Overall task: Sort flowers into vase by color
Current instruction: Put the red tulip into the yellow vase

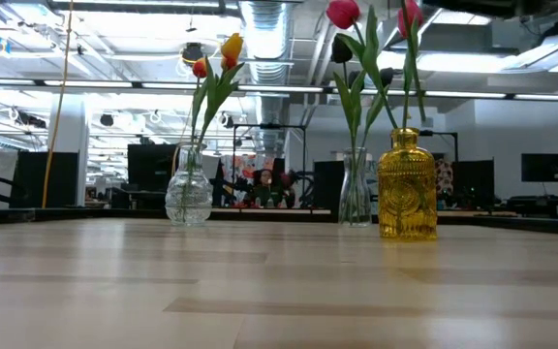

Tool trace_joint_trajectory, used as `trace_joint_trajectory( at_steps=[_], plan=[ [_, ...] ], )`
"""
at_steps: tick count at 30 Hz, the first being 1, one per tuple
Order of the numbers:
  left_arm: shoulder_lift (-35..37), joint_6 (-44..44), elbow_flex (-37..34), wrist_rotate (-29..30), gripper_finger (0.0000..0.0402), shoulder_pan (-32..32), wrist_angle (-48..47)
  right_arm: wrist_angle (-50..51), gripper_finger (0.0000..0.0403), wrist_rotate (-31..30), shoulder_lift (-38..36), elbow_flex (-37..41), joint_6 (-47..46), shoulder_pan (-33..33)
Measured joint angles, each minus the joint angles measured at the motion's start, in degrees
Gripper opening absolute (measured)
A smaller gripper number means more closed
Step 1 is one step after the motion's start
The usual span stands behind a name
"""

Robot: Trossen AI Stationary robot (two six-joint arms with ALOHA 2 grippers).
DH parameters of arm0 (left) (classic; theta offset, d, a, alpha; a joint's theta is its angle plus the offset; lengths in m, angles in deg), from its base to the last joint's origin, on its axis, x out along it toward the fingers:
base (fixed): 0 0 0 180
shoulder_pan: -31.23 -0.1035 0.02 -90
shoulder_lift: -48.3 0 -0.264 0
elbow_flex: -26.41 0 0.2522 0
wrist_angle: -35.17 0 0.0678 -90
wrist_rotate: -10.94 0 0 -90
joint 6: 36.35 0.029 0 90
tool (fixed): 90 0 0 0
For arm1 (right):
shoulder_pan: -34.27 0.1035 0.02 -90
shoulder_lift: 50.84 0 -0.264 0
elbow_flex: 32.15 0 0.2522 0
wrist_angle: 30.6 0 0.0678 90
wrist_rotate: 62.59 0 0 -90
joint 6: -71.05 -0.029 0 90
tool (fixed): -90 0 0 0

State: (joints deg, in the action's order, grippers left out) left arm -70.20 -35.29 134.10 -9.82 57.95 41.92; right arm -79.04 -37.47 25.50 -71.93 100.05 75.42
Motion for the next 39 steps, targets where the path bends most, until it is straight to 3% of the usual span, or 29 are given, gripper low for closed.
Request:
trace_joint_trajectory(
  at_steps=[5, 14, 29, 39],
  plan=[
    [0.0, 0.06, 0.0, 0.02, 0.0002, -0.45, 0.0, 4.35, 0.0214, -5.76, -3.41, 0.0, -0.01, 4.45],
    [0.0, 1.57, 0.02, 0.11, 0.0002, -2.66, 0.0, 5.17, 0.0209, -6.22, -7.17, 0.0, -0.01, 8.93],
    [0.55, 1.49, 0.08, 1.72, 0.0002, -3.08, -0.05, 6.4, 0.0209, -6.22, -6.67, 0.0, -0.01, 9.44],
    [1.45, -0.59, 0.09, -1.09, 0.0002, -3.37, -0.06, 6.5, 0.0209, -6.2, -6.67, 0.0, -0.04, 9.42]
  ],
)
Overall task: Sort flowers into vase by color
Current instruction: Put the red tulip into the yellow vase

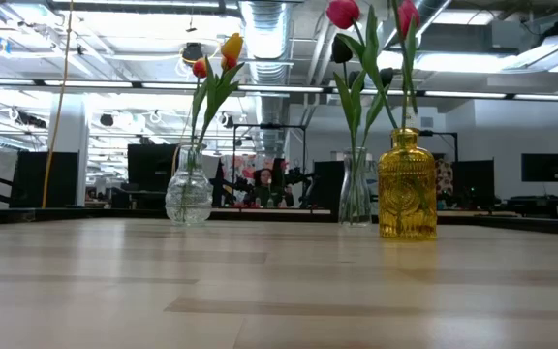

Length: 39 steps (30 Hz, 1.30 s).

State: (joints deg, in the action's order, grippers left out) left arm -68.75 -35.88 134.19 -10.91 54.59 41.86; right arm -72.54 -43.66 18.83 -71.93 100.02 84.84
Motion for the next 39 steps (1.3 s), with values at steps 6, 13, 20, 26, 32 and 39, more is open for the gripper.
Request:
trace_joint_trajectory(
  at_steps=[6, 13, 20, 26, 32, 39],
  plan=[
    [3.01, 0.24, 0.0, -1.39, 0.0002, -0.05, -2.2, -0.02, 0.0209, 0.0, 0.0, 0.0, 0.0, -0.01],
    [7.63, -8.2, 0.0, -9.3, 0.0002, -1.96, -13.76, -0.02, 0.0209, 0.02, 0.0, 0.0, -0.02, -0.02],
    [8.22, -17.73, 0.0, -17.28, 0.0002, -5.97, -23.08, -0.02, 0.0209, 0.04, 0.0, 0.0, -0.04, -0.02],
    [8.24, -18.23, 0.0, -18.15, 0.0002, -7.36, -23.39, -0.02, 0.0209, 0.04, 0.0, 0.0, -0.04, -0.02],
    [8.26, -18.29, 0.0, -18.01, 0.0002, -7.34, -24.61, -0.02, 0.0209, 0.09, 0.0, 0.0, -0.02, -0.02],
    [9.05, -17.69, 0.0, -16.55, 0.0002, -7.32, -24.92, 0.0, 0.0209, 0.15, 0.0, 0.0, -0.02, -0.02]
  ],
)
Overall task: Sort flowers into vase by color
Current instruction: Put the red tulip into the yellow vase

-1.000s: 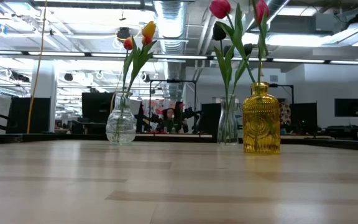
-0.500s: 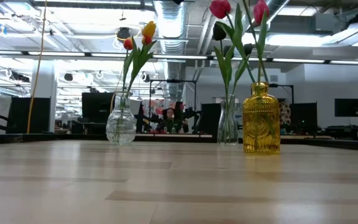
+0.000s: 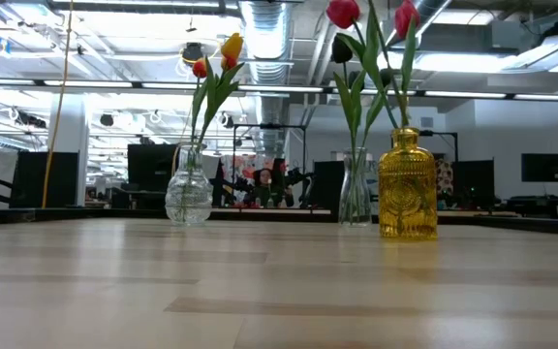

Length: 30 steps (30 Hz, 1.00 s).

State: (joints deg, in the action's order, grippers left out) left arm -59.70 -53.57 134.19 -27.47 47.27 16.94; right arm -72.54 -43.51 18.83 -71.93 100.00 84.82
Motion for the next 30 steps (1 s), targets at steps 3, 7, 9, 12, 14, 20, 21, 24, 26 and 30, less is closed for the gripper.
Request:
trace_joint_trajectory(
  at_steps=[3, 7, 9, 12, 14, 20, 21, 24, 26, 30],
  plan=[
    [0.43, 0.2, 0.0, 0.7, 0.0002, 0.13, -0.84, -0.01, 0.0209, 0.02, 0.0, 0.0, -0.01, 0.0],
    [0.54, -0.18, 0.0, -0.06, 0.0002, 0.15, -1.43, 0.0, 0.0209, 0.04, 0.0, 0.0, 0.0, 0.0],
    [0.59, -1.57, 0.0, -0.45, 0.0002, 0.13, -2.55, 0.0, 0.0209, 0.04, 0.0, 0.0, 0.0, 0.0],
    [0.63, -3.45, 0.0, -1.2, 0.0002, 0.04, -4.42, 0.0, 0.0209, 0.07, 0.0, 0.0, 0.0, 0.0],
    [0.63, -3.49, -0.02, -1.59, 0.0002, 0.04, -4.42, -0.01, 0.0209, 0.07, 0.0, 0.0, 0.0, 0.0],
    [0.63, -3.55, -0.02, -2.05, 0.0002, -0.29, -4.45, -0.01, 0.0209, 0.09, 0.0, 0.0, 0.0, 0.0],
    [0.63, -3.61, -0.02, -2.83, 0.0002, -0.51, -4.65, 0.0, 0.0209, 0.09, 0.01, 0.0, 0.0, 0.0],
    [0.38, -5.55, -0.02, -6.19, 0.0002, -1.7, -5.04, 0.0, 0.0209, 0.11, 0.0, 0.0, 0.0, -0.09],
    [0.15, -6.49, -0.02, -8.23, 0.0002, -2.58, -5.26, -0.02, 0.0209, 0.14, 0.0, 0.0, -0.02, -0.23],
    [0.12, -6.65, -0.04, -11.08, 0.0002, -3.83, -5.4, 0.0, 0.0209, 0.2, 0.0, 0.0, -0.02, -0.44]
  ],
)
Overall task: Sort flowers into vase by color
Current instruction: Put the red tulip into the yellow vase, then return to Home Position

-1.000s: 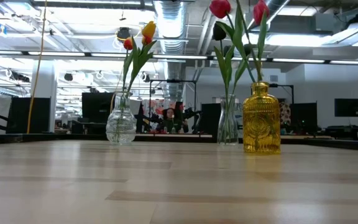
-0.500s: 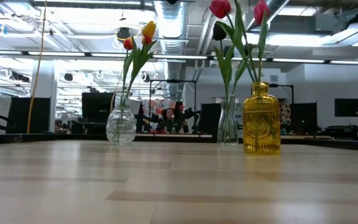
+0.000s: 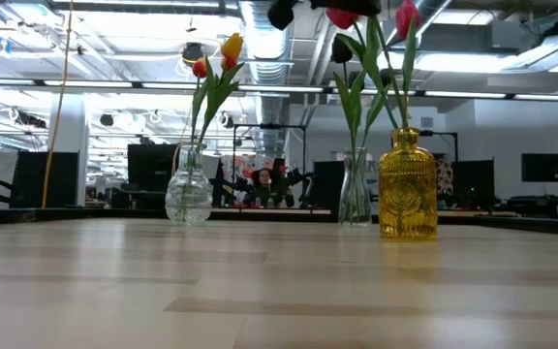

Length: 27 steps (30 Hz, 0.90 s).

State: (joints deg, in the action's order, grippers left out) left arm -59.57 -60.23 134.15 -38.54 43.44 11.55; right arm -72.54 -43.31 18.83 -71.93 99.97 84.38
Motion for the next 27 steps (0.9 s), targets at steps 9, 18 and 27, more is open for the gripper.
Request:
trace_joint_trajectory(
  at_steps=[9, 18, 27],
  plan=[
    [0.0, 0.02, 0.0, -2.83, 0.0002, -0.73, -4.92, 0.0, 0.0209, 0.02, 0.01, 0.0, 0.0, 0.0],
    [0.0, 0.02, 0.0, -8.76, 0.0029, -2.09, -5.27, -0.01, 0.0209, 0.07, 0.01, 0.0, 0.0, 0.0],
    [0.0, 0.04, 0.0, -8.9, 0.0107, -2.34, -5.28, -0.02, 0.0209, 0.07, 0.01, 0.0, -0.02, 0.0]
  ],
)
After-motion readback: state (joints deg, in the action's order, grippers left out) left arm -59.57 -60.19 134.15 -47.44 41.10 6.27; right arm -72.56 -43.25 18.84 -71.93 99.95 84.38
